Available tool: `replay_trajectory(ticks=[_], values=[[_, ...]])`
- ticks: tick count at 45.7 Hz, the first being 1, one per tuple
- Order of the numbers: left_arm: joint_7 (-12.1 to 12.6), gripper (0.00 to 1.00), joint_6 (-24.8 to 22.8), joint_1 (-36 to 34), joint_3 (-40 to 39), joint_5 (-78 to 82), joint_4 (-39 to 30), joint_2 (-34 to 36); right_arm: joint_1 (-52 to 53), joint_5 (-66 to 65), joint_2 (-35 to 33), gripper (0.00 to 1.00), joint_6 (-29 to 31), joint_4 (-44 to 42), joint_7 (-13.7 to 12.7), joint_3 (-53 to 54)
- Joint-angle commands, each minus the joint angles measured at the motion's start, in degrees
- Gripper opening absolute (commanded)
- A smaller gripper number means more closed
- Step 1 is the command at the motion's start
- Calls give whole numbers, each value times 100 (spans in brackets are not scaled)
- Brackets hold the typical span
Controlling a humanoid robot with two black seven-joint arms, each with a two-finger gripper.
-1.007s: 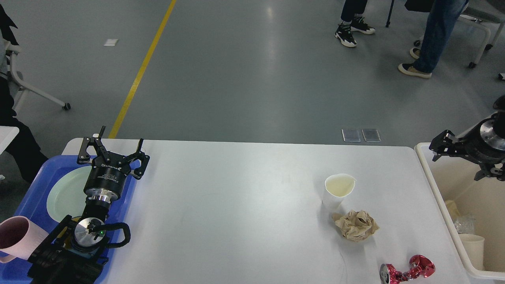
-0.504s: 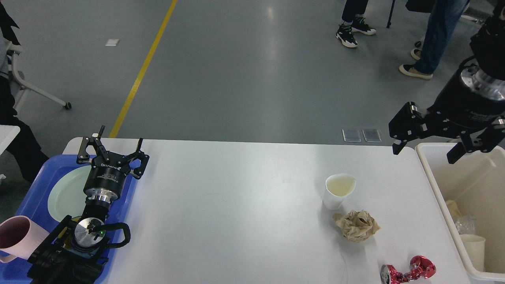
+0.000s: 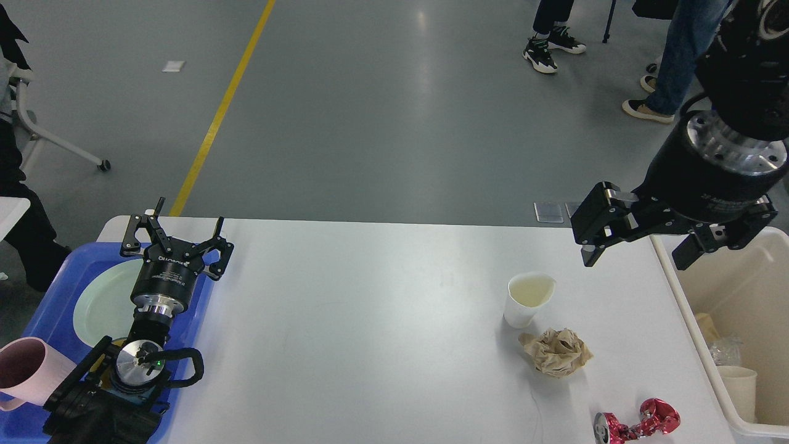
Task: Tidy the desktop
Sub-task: 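Move the right gripper over the other white paper cup, then grasp the paper cup rim with the right gripper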
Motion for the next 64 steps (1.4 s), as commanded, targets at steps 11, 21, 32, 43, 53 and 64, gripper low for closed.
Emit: replay_trajectory(ticks=[11, 21, 32, 43, 53, 64], values=[[0, 96, 0, 0, 0, 3, 0, 0, -2635, -57, 18, 100, -1081, -1813, 23, 218], [0, 96, 0, 0, 0, 4, -9, 0, -4270, 40, 396, 100, -1117, -3290, 23, 649], [0, 96, 0, 0, 0, 4, -9, 0, -5906, 313, 932, 100, -1292, -4723, 15, 966], [0, 96, 0, 0, 0, 4, 0, 0, -6372, 365, 976, 100, -2320, -4794, 15, 983], [0, 96, 0, 0, 0, -5, 0, 0, -6741, 374, 1038, 100, -3120, -4794, 23, 1053], [0, 96, 0, 0, -9, 4, -9, 0, -6961, 374, 1082, 94, -3270, -4803, 23, 1378]])
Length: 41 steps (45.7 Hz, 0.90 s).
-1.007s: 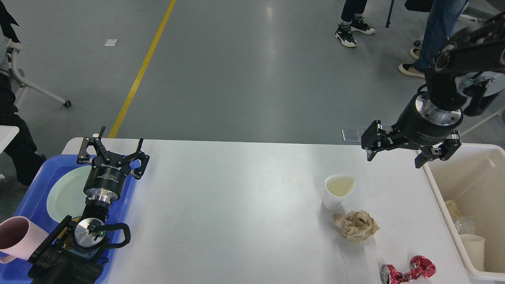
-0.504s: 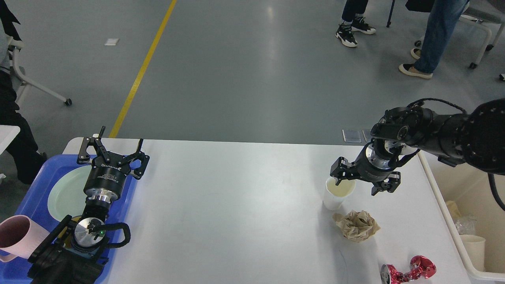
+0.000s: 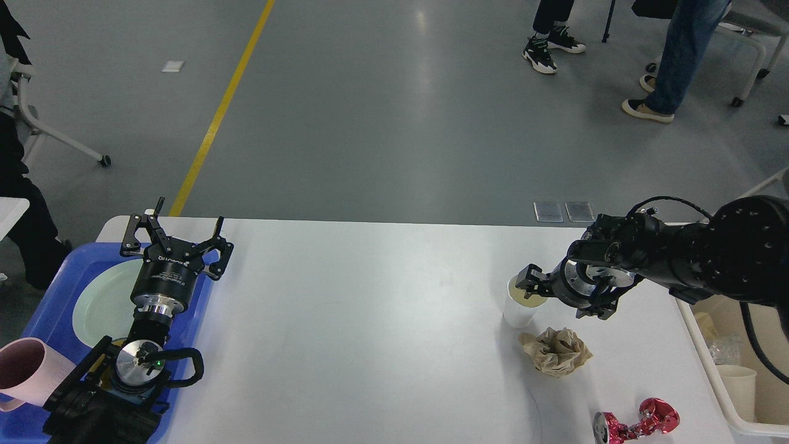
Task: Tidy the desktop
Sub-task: 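Grasp the paper cup rim with the right gripper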
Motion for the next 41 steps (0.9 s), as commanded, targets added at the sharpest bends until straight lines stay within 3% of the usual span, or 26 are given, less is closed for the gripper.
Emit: replay_trajectory(ticks=[1, 5, 12, 16, 41], values=[[0, 96, 0, 0, 4, 0, 5, -1, -68, 0, 17, 91, -24, 2, 0, 124], [0, 96, 0, 0, -5, 0, 5, -10, -103, 0, 25, 72, -24, 2, 0, 124], [0, 96, 0, 0, 4, 0, 5, -1, -121, 52, 25, 16, -120, 2, -9, 167], [0, 96, 0, 0, 4, 0, 5, -1, -129, 158, 25, 1, -393, 28, -17, 203], [0, 96, 0, 0, 4, 0, -4, -1, -68, 158, 61, 0, -420, 134, -26, 203]])
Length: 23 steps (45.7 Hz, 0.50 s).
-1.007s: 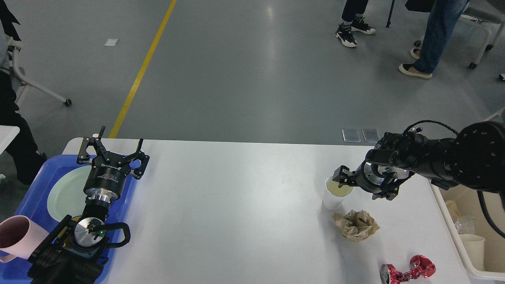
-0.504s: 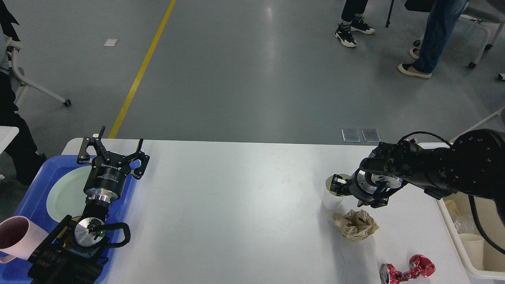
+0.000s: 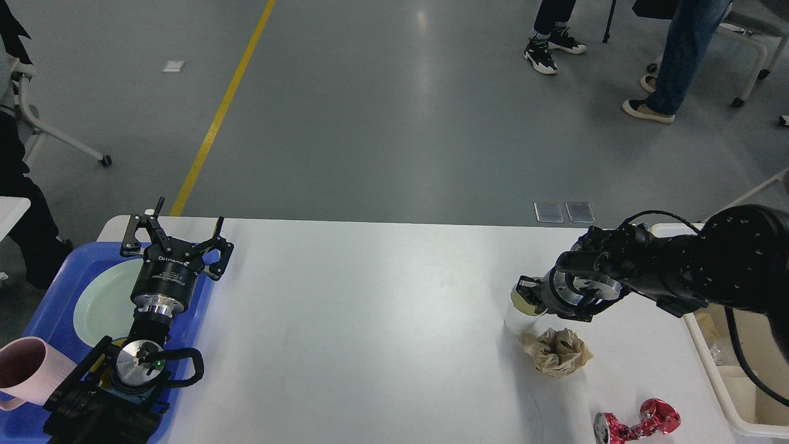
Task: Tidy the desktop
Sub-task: 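Grasp the paper cup rim with the right gripper, then lift the cup and carry it over the white bin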
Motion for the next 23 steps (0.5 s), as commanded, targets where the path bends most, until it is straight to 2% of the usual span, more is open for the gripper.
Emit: replay_trajectory(ticks=[1, 7, 17, 23], values=[[0, 96, 0, 0, 3, 1, -6, 1, 136, 8, -59, 0, 42, 116, -4, 5], [0, 96, 0, 0, -6, 1, 3, 1, 760, 26, -445, 0, 270, 608, 5, -22], [0, 96, 0, 0, 3, 1, 3, 1, 2280, 26, -1122, 0, 1807, 1442, 14, -136], [0, 96, 0, 0, 3, 1, 3, 1, 3352, -18, -1307, 0, 2257, 2119, 14, -644]])
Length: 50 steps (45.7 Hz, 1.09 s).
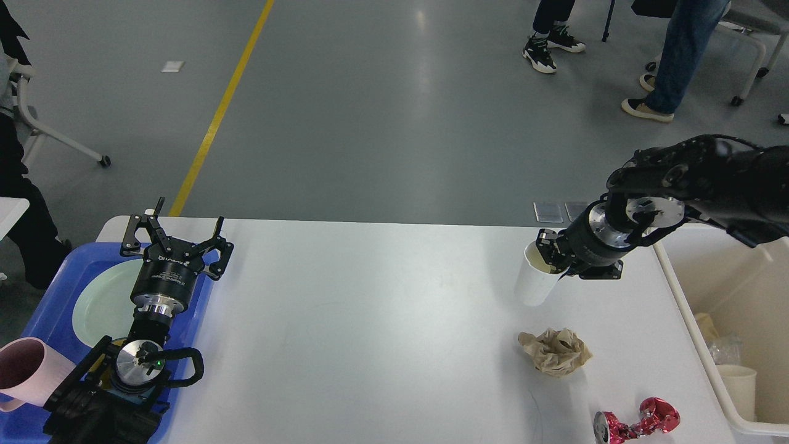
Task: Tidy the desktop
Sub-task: 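Lift the cup and carry it over the white bin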
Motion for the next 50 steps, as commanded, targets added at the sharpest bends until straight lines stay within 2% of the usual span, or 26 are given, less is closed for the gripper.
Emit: replay_trajectory(ticks=[1, 12, 18, 24, 31, 39, 43, 50], values=[[0, 96, 0, 0, 4, 2, 6, 1, 1050, -28, -149, 0, 373, 695, 10, -549], [0, 96, 0, 0, 4, -7, 6, 1, 3072, -11, -368, 0, 259, 2330, 37, -1323], [0, 96, 0, 0, -5, 2, 6, 1, 3557, -63, -492, 0, 75, 2832, 28, -1420], [0, 96, 0, 0, 4, 2, 6, 1, 3548, -99, -474, 0, -303, 2868, 28, -1613], [0, 96, 0, 0, -5, 2, 6, 1, 3548, -125, -492, 0, -339, 2868, 37, -1736], [0, 96, 0, 0, 4, -7, 6, 1, 3373, -116, -597, 0, -444, 2657, 54, -2342], [0, 96, 0, 0, 4, 2, -2, 1, 2856, -151, -869, 0, -646, 2385, 54, -2598], [0, 96, 0, 0, 4, 2, 6, 1, 1607, -379, -1713, 0, -849, 1313, 45, -2677]])
